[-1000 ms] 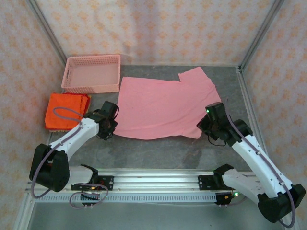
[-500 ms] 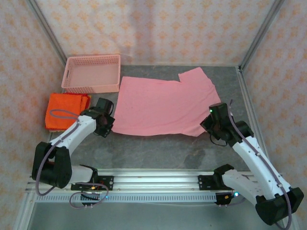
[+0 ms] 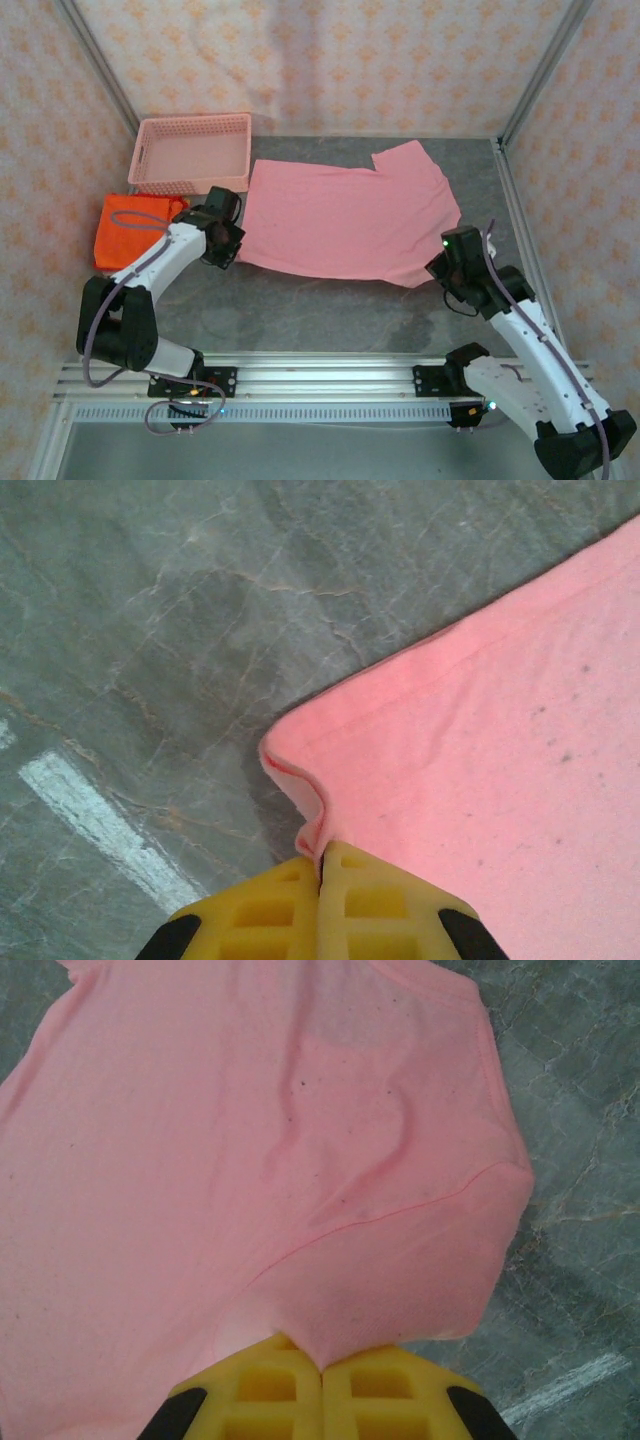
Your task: Fold and stack the t-shirts
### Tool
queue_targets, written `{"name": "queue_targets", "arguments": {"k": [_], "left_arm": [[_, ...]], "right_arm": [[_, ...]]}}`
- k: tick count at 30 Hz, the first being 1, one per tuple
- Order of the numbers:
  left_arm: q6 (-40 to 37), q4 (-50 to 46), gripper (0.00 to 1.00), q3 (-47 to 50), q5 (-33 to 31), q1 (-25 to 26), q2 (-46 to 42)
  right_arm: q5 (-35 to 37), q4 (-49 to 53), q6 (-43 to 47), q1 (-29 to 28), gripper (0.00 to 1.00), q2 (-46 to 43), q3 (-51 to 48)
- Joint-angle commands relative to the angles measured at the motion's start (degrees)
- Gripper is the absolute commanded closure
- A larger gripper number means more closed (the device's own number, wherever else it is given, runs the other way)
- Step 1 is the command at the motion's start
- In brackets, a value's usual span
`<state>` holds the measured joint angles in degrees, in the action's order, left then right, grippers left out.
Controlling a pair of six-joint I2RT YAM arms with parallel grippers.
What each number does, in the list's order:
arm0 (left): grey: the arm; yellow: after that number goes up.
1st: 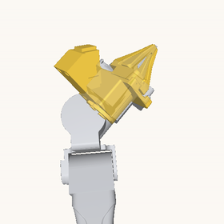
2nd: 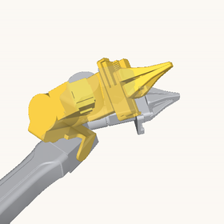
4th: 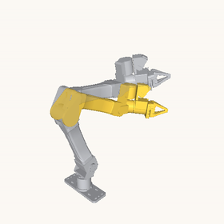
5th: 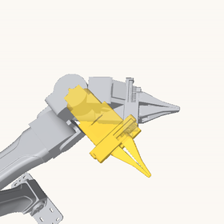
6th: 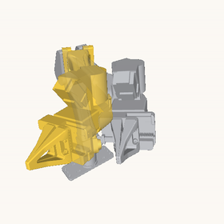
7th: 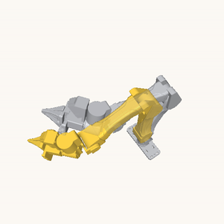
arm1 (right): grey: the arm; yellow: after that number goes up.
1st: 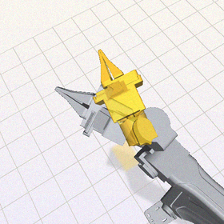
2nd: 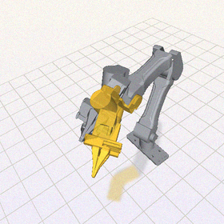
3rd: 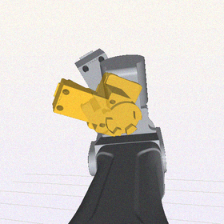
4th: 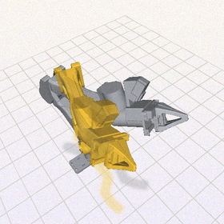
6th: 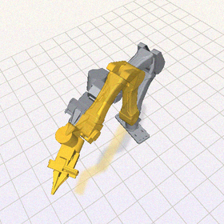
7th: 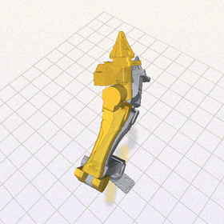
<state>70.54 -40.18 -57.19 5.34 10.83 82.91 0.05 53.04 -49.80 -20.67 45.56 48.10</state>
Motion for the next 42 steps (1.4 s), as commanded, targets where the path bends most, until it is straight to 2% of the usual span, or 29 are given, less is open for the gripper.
{"name": "queue_targets", "arguments": {"k": [1, 12, 27, 42], "left_arm": [[-2.48, -3.22, 1.00, -3.13, -3.26, -0.34, 1.33], [-4.67, -3.69, 1.00, -8.62, -3.72, -0.28, 7.20], [-5.82, -5.61, 1.00, -15.03, -4.98, -0.29, 11.68], [-5.20, -6.04, 1.00, -15.03, -4.83, -1.43, 12.32]], "right_arm": [[2.68, -1.16, 1.17, 0.69, 1.00, 0.55, 0.43], [-2.04, -6.10, 7.80, 2.82, 1.00, 11.71, 5.45], [-10.14, -9.99, 15.64, 10.29, 1.00, 20.68, 9.91], [-9.69, -8.81, 28.36, 11.79, 1.00, 35.15, 23.15]]}}
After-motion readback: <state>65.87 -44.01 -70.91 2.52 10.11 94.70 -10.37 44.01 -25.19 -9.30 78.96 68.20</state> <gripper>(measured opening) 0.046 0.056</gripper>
